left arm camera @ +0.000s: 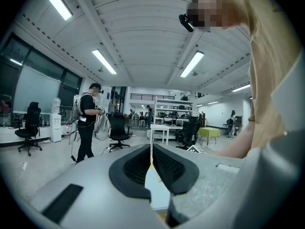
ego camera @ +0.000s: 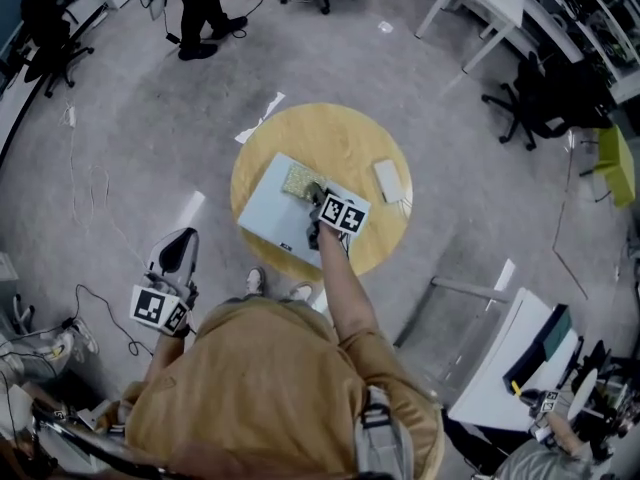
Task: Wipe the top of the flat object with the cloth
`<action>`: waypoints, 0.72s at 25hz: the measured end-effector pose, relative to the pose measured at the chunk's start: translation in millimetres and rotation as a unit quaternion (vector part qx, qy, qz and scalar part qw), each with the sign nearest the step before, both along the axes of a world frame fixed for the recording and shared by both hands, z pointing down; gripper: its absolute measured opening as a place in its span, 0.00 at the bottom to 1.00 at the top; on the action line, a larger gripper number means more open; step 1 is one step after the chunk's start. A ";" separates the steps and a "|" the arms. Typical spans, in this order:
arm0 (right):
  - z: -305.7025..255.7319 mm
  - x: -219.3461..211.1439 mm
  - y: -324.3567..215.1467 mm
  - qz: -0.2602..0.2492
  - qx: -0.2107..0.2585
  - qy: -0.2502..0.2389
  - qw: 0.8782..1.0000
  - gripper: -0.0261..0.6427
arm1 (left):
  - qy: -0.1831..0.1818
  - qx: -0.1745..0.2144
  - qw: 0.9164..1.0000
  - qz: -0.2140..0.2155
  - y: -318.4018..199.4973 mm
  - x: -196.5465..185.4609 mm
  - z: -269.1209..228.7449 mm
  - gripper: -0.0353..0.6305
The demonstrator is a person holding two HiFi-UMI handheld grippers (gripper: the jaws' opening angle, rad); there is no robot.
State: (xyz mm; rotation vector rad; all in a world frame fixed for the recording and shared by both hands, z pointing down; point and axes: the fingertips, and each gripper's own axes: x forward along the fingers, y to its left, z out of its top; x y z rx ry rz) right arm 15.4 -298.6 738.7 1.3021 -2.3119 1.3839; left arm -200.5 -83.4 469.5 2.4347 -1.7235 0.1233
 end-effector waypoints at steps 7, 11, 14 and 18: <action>0.6 42.5 16.0 0.029 -0.004 0.005 1.000 0.13 | 0.006 0.001 0.999 0.042 -9.0 29.0 -0.2 0.08; 3.9 71.7 32.1 0.040 0.000 0.025 0.999 0.13 | 0.012 0.007 0.997 0.078 -20.0 45.0 0.8 0.08; 12.3 94.8 44.2 0.050 0.001 0.039 0.998 0.13 | 0.015 0.013 0.994 0.103 -27.4 59.1 6.3 0.08; 7.7 119.4 58.4 0.084 -0.006 0.040 0.996 0.13 | 0.018 0.017 0.990 0.140 -40.3 71.5 -5.5 0.08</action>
